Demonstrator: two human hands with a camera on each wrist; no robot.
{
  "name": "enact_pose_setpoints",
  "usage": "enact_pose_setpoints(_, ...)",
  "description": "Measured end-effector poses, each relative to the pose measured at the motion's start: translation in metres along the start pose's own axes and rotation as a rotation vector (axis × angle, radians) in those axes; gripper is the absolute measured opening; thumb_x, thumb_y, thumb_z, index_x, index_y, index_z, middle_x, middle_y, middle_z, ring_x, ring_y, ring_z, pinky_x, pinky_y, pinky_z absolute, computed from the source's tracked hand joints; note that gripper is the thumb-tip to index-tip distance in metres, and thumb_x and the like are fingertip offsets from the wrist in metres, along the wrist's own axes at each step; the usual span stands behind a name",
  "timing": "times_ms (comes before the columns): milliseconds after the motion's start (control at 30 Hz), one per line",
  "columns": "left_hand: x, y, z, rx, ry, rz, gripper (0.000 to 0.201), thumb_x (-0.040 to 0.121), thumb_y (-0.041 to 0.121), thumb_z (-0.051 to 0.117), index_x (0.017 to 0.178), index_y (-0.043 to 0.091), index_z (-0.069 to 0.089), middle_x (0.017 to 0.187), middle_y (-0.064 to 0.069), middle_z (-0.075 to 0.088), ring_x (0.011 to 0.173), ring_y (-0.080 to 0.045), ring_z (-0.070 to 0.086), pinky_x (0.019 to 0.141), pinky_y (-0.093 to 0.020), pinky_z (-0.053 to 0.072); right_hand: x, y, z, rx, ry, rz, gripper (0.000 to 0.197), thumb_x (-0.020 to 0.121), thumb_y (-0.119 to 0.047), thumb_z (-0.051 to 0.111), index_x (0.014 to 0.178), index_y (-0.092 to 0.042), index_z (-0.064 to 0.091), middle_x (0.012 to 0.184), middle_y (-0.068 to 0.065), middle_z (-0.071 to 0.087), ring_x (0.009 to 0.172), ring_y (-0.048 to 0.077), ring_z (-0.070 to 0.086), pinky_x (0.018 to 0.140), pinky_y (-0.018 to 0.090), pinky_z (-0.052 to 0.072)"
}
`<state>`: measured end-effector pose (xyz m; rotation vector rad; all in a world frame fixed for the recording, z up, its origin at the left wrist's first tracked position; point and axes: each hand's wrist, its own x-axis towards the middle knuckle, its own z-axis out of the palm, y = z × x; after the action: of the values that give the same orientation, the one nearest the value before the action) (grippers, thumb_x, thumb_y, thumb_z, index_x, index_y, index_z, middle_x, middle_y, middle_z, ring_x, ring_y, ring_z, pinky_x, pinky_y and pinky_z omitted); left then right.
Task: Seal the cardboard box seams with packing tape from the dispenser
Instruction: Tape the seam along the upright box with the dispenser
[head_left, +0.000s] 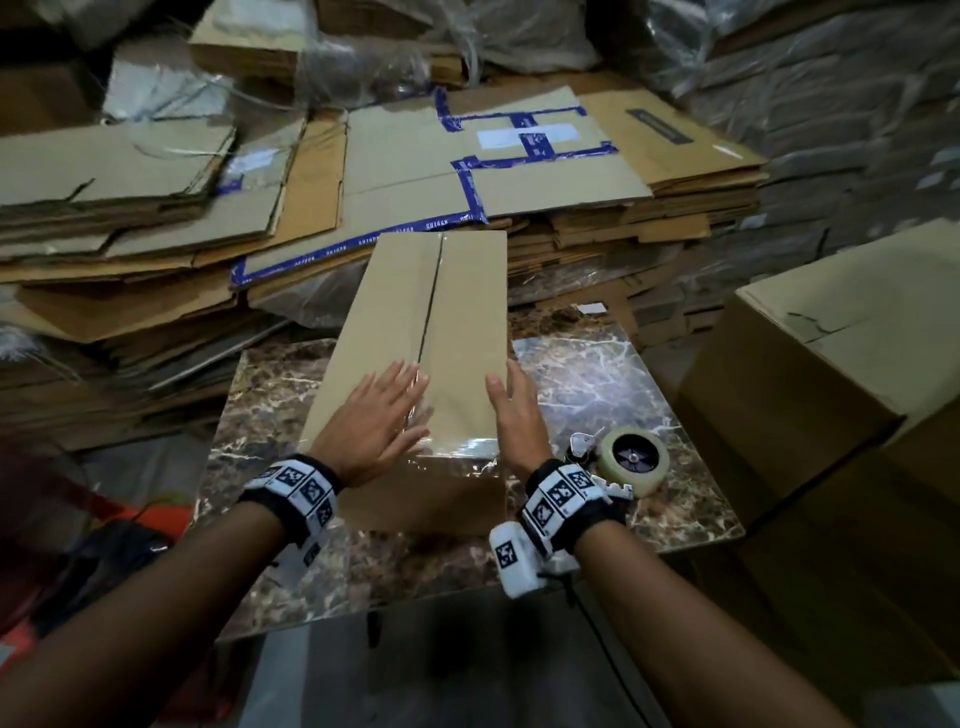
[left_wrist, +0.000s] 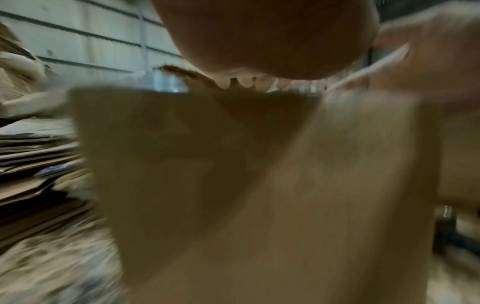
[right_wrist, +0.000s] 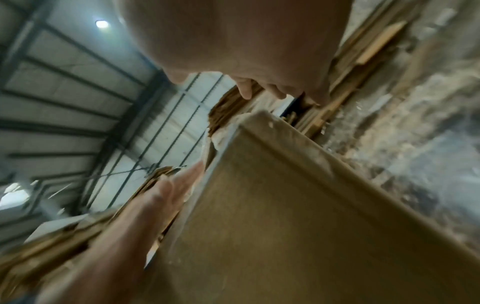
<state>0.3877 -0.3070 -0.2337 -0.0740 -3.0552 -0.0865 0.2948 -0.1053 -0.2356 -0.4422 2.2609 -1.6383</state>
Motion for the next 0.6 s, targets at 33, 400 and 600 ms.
enact_pose_setpoints(33, 0.0, -0.005, 0.005, 0.031, -0.03, 0.015, 0.08, 0.095, 0.067, 0.005, 0.156, 0.017, 0.018, 0.164, -0.006, 0.008, 0.152, -0.019, -0.001, 0.121, -0.05, 0.016, 0.002, 0.002, 0.006, 0.091, 0.002, 0.05, 0.097, 0.074, -0.091, 0.024, 0.153, -0.035, 0.018, 0.165, -0.003, 0.013, 0.151, 0.019, 0.013, 0.12, 0.054, 0.016)
enact_pose_setpoints(400, 0.003, -0.011, 0.015, 0.057, -0.059, 0.053, 0.084, 0.093, 0.072, 0.003, 0.157, 0.02, 0.007, 0.164, -0.005, 0.001, 0.152, -0.019, -0.007, 0.123, -0.046, 0.011, 0.012, 0.046, 0.024, 0.547, -0.021, 0.406, 0.097, 0.068, -0.097, 0.03, 0.142, -0.037, 0.046, 0.147, 0.004, 0.05, 0.137, 0.029, 0.043, 0.114, 0.062, 0.027)
enact_pose_setpoints(600, 0.002, -0.011, 0.018, 0.044, -0.043, 0.055, 0.084, 0.093, 0.072, 0.003, 0.157, 0.018, 0.01, 0.165, -0.007, 0.008, 0.152, -0.02, 0.001, 0.122, -0.046, 0.016, 0.008, 0.038, 0.024, 0.306, 0.233, 0.208, 0.062, 0.098, -0.064, 0.029, 0.133, -0.018, 0.052, 0.135, 0.003, 0.055, 0.121, 0.018, 0.05, 0.109, 0.038, 0.036)
